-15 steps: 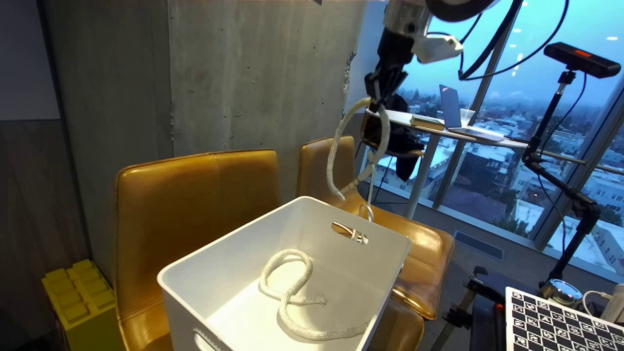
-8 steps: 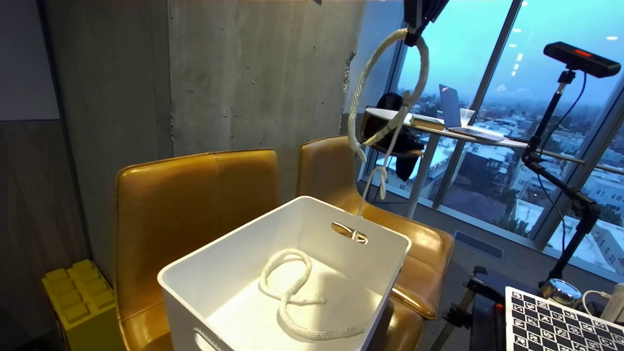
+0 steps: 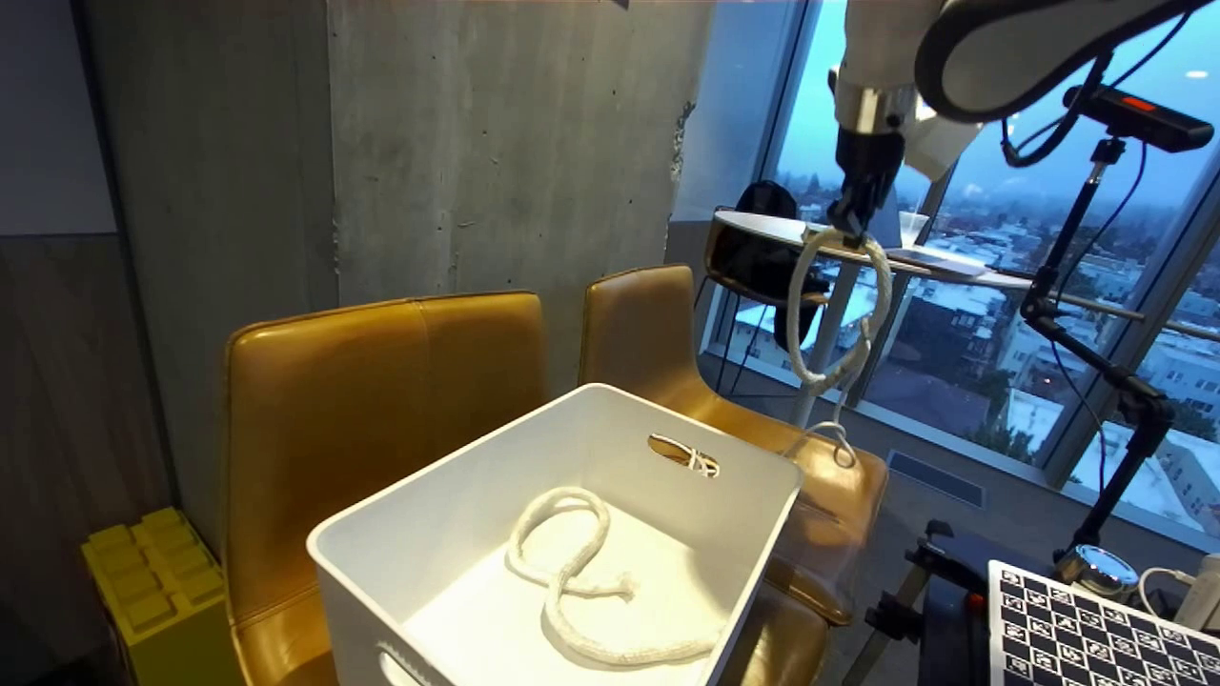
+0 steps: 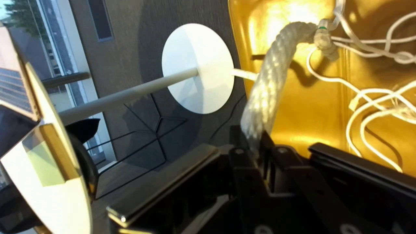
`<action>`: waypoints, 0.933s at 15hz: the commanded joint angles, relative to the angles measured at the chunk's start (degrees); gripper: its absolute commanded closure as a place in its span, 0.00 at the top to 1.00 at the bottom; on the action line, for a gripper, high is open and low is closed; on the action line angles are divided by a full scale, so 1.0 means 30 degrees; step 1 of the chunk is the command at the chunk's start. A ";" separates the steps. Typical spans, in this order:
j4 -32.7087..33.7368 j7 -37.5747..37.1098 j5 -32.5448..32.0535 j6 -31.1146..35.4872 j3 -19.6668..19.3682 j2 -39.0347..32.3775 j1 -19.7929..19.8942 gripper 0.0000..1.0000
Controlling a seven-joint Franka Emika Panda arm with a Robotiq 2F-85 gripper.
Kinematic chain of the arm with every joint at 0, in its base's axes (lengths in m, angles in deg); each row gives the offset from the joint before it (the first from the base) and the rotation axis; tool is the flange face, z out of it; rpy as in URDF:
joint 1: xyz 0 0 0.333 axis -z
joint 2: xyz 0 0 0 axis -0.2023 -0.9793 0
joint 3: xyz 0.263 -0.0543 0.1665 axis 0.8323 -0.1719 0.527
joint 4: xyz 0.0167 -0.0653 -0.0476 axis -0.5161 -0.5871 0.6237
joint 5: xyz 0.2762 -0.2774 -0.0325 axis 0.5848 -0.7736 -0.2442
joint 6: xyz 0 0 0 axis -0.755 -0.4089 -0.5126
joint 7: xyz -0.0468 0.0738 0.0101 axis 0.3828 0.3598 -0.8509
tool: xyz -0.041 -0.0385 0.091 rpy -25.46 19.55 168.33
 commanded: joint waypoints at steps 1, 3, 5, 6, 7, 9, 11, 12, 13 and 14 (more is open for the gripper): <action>-0.0128 -0.1099 -0.0932 0.0737 -0.0209 -0.2034 0.0161 0.03; 0.0056 -0.1514 -0.1318 0.0704 -0.0271 -0.3036 -0.0026 0.03; 0.0355 -0.1753 -0.1309 0.0604 -0.0269 -0.3860 -0.0178 0.03; 0.0490 -0.1929 -0.1434 0.0561 -0.0293 -0.4176 -0.0303 0.03; 0.0872 -0.1714 -0.0904 0.0319 -0.0185 -0.4440 -0.0272 0.03; 0.1633 -0.1642 -0.0500 0.0026 -0.0128 -0.4928 -0.0403 0.03; 0.3026 -0.0862 0.0895 -0.0659 0.0120 -0.5170 -0.0195 0.03; 0.3687 -0.0465 0.2209 -0.1211 0.0325 -0.5309 -0.0039 0.03; 0.3099 -0.1347 0.1221 -0.0771 0.0021 -0.5243 -0.0677 0.03; 0.3155 -0.1276 0.1161 -0.0574 -0.0034 -0.5185 -0.0787 0.03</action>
